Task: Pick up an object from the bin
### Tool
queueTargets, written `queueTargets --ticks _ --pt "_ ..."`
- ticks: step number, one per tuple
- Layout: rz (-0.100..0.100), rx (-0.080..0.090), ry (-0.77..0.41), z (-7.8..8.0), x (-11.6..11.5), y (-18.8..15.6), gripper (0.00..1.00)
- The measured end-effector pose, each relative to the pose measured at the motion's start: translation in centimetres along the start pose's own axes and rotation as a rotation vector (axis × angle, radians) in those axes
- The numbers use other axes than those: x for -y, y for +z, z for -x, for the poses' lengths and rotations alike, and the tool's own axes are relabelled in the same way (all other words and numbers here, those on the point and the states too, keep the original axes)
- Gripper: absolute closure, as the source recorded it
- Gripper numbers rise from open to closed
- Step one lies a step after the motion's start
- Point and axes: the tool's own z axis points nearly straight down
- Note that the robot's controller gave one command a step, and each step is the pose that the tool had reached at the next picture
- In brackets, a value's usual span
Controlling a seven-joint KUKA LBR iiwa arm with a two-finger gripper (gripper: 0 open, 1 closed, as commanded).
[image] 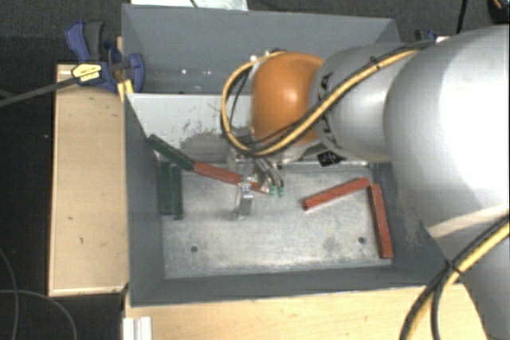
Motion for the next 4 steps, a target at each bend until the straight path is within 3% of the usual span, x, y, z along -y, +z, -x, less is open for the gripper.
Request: queueTargets --ticks 2,3,4 --pt "0.0 -0.003 -0.142 -0.6 2.3 -0.1 0.0" --pt "-0.001 -0.005 -0.101 -0.4 5.2 0.0 0.0" --pt "0.001 -0.004 -0.099 -0.4 5.0 -0.1 1.0"
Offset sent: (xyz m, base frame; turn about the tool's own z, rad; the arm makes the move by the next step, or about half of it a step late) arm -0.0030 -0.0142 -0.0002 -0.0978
